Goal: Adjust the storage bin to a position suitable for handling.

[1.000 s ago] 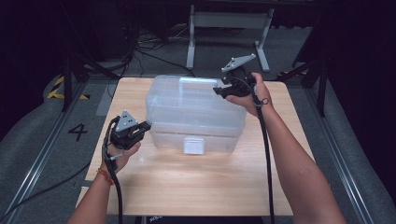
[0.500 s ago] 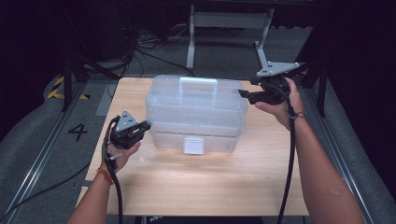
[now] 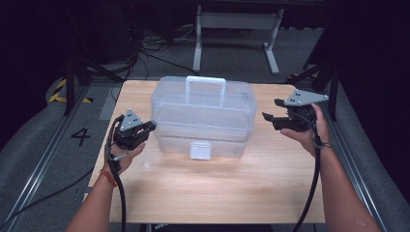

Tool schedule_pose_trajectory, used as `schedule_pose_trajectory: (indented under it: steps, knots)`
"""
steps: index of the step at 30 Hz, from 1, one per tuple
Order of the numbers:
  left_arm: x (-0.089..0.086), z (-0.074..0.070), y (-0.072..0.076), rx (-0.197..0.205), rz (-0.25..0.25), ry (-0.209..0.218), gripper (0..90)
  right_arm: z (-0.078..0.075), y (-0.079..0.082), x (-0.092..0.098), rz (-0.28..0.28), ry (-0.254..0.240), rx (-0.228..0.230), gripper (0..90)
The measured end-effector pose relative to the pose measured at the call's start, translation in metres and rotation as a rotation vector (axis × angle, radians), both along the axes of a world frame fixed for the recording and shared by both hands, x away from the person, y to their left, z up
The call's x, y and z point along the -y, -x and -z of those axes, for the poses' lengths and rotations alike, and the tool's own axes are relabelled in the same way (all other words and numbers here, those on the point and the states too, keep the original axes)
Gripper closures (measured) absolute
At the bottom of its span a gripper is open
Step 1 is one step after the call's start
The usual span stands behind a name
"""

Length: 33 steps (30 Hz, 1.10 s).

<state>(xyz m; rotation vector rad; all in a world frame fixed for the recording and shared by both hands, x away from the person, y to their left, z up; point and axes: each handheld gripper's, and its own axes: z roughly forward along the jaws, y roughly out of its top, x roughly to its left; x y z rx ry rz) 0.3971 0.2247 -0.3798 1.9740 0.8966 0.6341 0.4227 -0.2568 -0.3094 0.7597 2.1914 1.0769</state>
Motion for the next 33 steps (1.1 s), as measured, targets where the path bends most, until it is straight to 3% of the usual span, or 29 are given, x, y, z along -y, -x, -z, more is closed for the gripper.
schedule_pose_trajectory:
  steps: [6,14,23,28,33]
  knots:
    - [0.001,-0.006,-0.001,0.010,0.004,-0.002,83.6,0.012,0.008,0.006,0.000,-0.028,0.005,36.8]
    - [0.004,-0.014,-0.004,0.028,0.012,-0.016,82.9,0.037,0.012,0.000,-0.035,-0.044,-0.031,38.1]
    - [0.004,-0.019,-0.006,0.030,0.015,-0.035,82.6,0.045,0.008,-0.018,-0.054,-0.022,-0.013,41.5]
    - [0.003,-0.019,-0.005,0.028,0.023,-0.033,81.2,0.048,0.001,-0.020,-0.033,-0.058,-0.011,43.6]
    - [0.000,-0.020,-0.003,0.031,0.026,-0.014,78.2,0.050,0.000,-0.023,-0.017,-0.084,0.022,43.8]
